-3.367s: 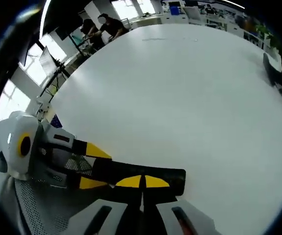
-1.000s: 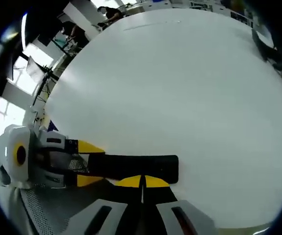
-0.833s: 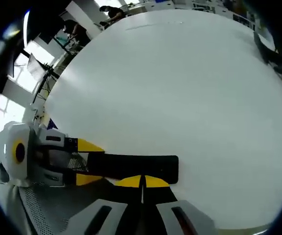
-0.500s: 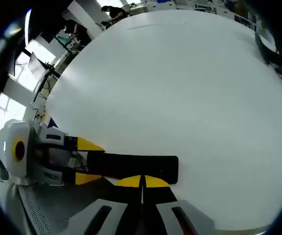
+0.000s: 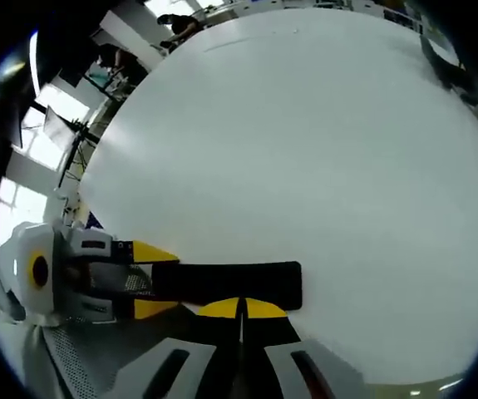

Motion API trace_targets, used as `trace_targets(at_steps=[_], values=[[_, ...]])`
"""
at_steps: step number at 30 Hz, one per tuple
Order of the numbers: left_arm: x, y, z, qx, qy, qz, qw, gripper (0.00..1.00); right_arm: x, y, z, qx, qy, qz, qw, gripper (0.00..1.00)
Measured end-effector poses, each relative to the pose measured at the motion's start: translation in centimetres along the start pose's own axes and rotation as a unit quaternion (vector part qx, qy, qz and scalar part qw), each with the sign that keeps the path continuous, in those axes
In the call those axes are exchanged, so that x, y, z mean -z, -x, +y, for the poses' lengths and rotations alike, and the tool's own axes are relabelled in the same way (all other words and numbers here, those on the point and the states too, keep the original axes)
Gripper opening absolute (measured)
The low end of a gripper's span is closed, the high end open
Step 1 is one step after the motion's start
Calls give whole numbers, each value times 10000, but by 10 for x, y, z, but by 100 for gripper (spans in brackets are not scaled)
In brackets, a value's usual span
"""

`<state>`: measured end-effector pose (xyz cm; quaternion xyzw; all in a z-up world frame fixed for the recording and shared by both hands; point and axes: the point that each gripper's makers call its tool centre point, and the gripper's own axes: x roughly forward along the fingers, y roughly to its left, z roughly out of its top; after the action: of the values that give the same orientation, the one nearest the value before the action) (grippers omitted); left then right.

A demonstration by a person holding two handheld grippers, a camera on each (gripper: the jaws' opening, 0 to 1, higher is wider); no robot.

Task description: Press the specified remote control buttons in sequence, fully releasing each button before pressing the next.

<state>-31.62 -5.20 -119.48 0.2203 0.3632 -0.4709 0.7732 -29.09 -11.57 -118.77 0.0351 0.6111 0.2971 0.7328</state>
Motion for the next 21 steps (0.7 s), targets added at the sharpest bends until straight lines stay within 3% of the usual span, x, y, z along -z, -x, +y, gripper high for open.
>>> trace_targets(at_steps=[4,9,13,16,21], values=[[0,0,0,-2,0,2,10000,25,-5,0,0,1,114,-122,9999,0],[0,0,0,-3,1,0,10000,25,-17,4,2,-66,177,-526,9984,0],[1,0,0,-1,2,-2,10000,25,-16,1,7,-57,345,-533,9980,0],[1,0,0,0,3,-3,10000,25,-13,-1,3,146,523,-453,9975,0],[0,0,0,2,4,-5,10000,25,-10,-4,3,134,542,-389,9977,0]])
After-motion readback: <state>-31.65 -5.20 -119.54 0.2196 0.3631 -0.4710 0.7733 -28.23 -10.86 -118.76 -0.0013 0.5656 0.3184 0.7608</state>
